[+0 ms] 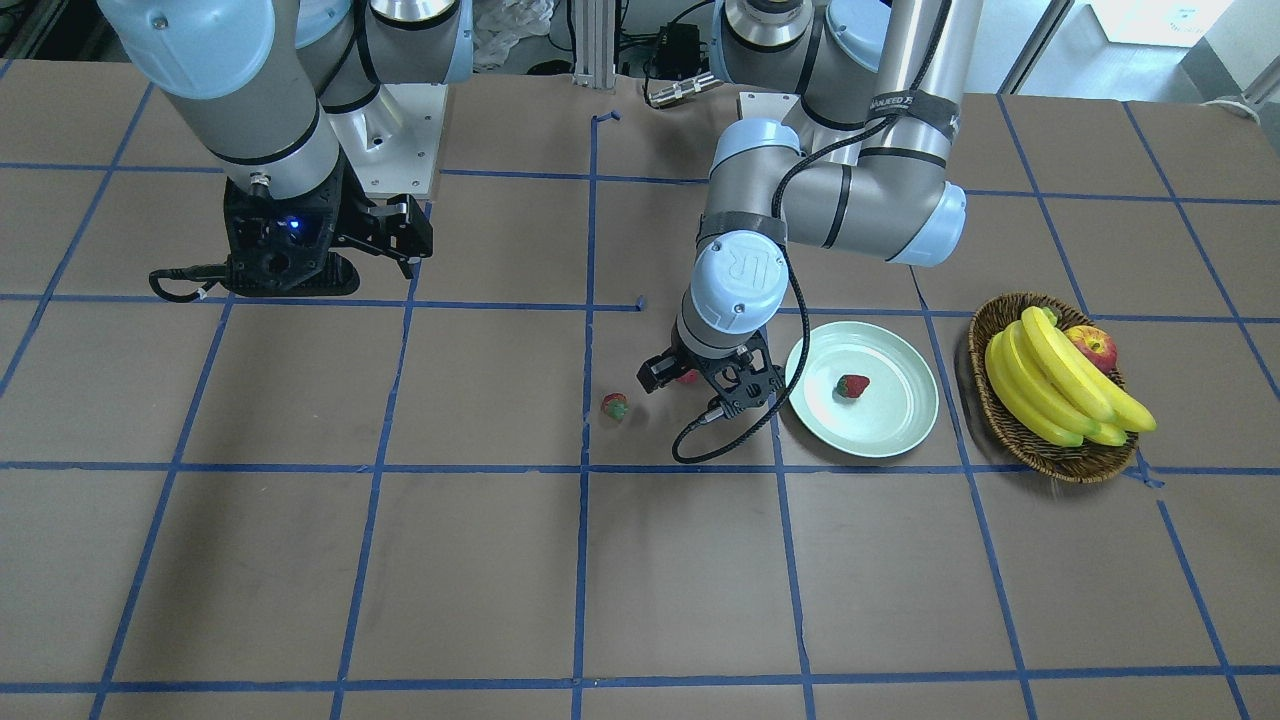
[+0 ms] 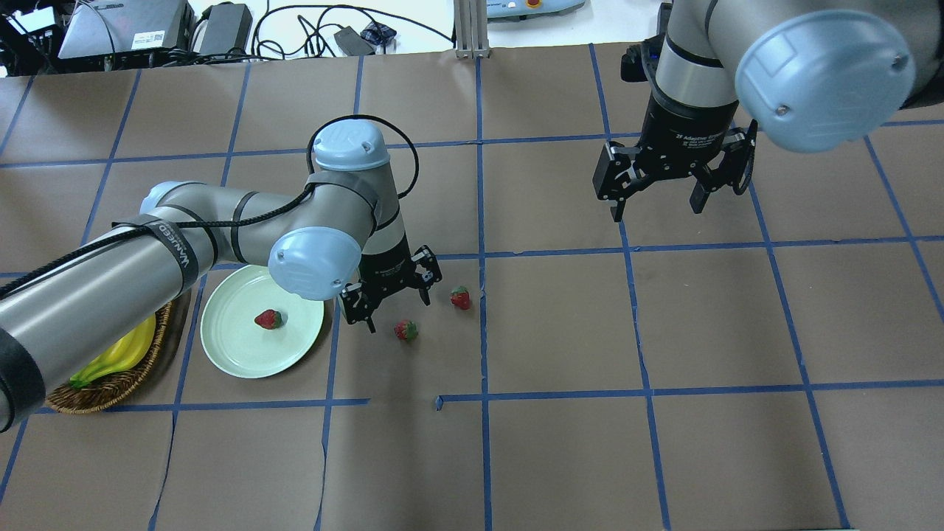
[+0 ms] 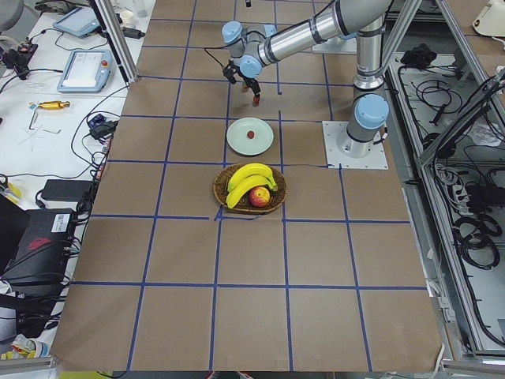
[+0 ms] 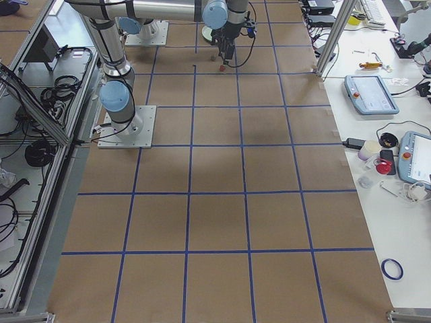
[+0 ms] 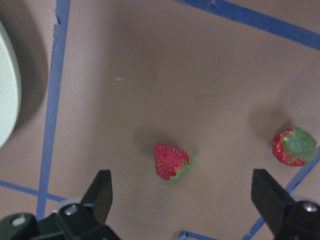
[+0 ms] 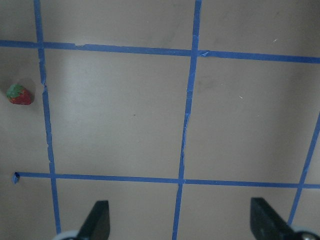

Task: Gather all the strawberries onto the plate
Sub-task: 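Lower the left gripper onto the strawberry nearest the plate and close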

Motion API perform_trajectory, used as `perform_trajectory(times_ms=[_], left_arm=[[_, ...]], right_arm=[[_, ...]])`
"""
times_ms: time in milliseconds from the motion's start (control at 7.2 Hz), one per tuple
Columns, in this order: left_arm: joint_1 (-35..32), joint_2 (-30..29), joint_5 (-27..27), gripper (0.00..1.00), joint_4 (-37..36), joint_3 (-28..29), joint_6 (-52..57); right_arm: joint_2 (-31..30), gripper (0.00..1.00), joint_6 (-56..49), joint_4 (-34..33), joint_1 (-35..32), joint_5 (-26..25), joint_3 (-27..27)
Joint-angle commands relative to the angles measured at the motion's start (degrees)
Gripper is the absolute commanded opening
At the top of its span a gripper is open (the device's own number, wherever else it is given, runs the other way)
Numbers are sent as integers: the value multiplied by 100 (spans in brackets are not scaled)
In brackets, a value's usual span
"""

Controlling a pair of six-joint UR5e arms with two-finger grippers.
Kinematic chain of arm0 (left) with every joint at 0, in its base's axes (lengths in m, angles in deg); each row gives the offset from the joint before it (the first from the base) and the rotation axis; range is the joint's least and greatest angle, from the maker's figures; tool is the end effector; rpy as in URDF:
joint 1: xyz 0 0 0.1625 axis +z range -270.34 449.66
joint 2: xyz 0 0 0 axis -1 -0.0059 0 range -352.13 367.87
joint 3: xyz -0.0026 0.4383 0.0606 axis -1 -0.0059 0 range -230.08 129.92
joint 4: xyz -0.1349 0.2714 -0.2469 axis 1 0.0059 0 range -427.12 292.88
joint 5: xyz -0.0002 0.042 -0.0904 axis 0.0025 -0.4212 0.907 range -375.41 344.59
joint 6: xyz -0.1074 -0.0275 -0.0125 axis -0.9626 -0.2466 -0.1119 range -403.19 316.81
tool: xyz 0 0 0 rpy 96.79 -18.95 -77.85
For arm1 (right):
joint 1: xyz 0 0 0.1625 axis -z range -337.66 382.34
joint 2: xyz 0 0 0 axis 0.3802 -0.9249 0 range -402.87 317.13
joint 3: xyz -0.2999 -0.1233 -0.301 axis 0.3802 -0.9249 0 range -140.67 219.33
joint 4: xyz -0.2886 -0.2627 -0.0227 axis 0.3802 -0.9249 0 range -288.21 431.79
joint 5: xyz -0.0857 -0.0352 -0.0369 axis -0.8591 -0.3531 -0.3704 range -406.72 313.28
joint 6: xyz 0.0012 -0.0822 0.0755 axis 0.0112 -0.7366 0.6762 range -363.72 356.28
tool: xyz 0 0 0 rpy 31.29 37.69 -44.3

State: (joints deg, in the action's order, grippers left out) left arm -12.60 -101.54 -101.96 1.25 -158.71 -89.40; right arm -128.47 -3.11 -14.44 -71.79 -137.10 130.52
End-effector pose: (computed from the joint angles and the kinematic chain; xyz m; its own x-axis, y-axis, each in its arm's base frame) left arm -0.2431 -0.4595 0.2184 -0.8246 -0.5414 -0.1641 -0.5657 0.7898 0.2372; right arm 0.1668 -0.4692 0.4415 -0.9980 -0.0626 0.0083 -0.0604 0.9849 0.1624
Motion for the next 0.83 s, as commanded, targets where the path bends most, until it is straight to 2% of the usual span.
perform_trajectory(times_ms=[0,278,416,555,694], left_arm=[[-4,-63,-2,100,-236,-132,-459],[-4,-247,-19,100,-577,-141,-398],[-4,-308,-2,87,-588,-132,-406],[-13,-326,7,61,-570,-175,-424],[-13,-327,-2,53,-553,-219,-450]], right_arm=[[0,100,9,1,0,2,13],[0,100,35,-322,-9,-6,223],[0,100,35,-376,0,-6,250],[0,100,35,-386,0,-6,250],[0,100,35,-386,0,-6,250]])
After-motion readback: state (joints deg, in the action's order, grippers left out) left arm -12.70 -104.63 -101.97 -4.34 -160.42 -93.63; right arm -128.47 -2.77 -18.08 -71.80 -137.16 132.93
